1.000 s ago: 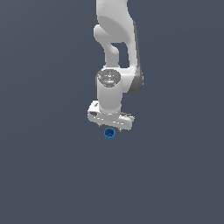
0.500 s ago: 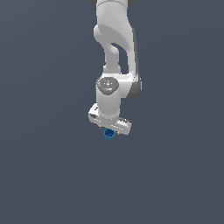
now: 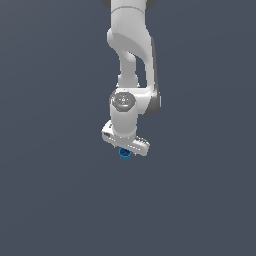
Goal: Pick up the object and move it to a goal position.
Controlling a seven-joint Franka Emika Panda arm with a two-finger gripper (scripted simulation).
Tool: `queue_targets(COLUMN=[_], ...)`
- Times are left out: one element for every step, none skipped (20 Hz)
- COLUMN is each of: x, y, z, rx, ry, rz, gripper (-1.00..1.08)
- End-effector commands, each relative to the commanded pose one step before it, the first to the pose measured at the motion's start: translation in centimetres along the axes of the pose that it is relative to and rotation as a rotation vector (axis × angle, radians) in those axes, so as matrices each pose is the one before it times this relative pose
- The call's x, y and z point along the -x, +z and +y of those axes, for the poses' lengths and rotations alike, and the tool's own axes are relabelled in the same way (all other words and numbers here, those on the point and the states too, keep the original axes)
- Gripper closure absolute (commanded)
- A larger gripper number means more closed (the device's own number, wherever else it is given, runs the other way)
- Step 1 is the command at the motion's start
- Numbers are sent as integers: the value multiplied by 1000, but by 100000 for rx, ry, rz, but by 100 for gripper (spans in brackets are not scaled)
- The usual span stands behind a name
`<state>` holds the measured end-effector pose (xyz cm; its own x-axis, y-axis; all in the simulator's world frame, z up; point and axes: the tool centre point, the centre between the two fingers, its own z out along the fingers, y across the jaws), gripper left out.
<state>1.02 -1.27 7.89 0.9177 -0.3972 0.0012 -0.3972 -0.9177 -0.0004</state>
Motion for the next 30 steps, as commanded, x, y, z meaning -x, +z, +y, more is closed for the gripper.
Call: queue_targets(x=[81, 19, 12, 8, 8, -21, -17, -28, -32, -15, 0, 0, 0, 0, 0, 0, 0, 0, 0, 0, -3, -15, -45, -76, -106, -136, -165, -194, -223, -251], y=[1245, 597, 524, 445, 366, 285, 206, 126, 55, 10, 0, 0, 0, 0, 0, 0, 0, 0, 0, 0, -46, -30, -90, -149, -209, -267, -325, -382, -437, -492], z=[40, 12, 15, 5, -22, 18, -21, -20, -16, -7, 0, 0, 0, 0, 0, 0, 0, 0, 0, 0, -22, 13, 39, 64, 89, 114, 139, 163, 187, 209], rx=[55, -1, -2, -2, 0, -5, 0, 0, 0, 0, 0, 0, 0, 0, 0, 0, 0, 0, 0, 0, -40, 0, 0, 0, 0, 0, 0, 0, 0, 0], ry=[128, 69, 69, 49, 0, 69, 0, 0, 0, 0, 0, 0, 0, 0, 0, 0, 0, 0, 0, 0, -14, 0, 0, 0, 0, 0, 0, 0, 0, 0], rz=[-123, 1, 1, 1, 0, 0, 0, 0, 0, 0, 0, 0, 0, 0, 0, 0, 0, 0, 0, 0, 25, 0, 0, 0, 0, 0, 0, 0, 0, 0], gripper=[-92, -92, -92, -92, -92, -92, -92, -92, -92, -92, 108, 108, 108, 108, 108, 108, 108, 108, 108, 108, 108, 108, 108, 108, 108, 108, 108, 108, 108, 108])
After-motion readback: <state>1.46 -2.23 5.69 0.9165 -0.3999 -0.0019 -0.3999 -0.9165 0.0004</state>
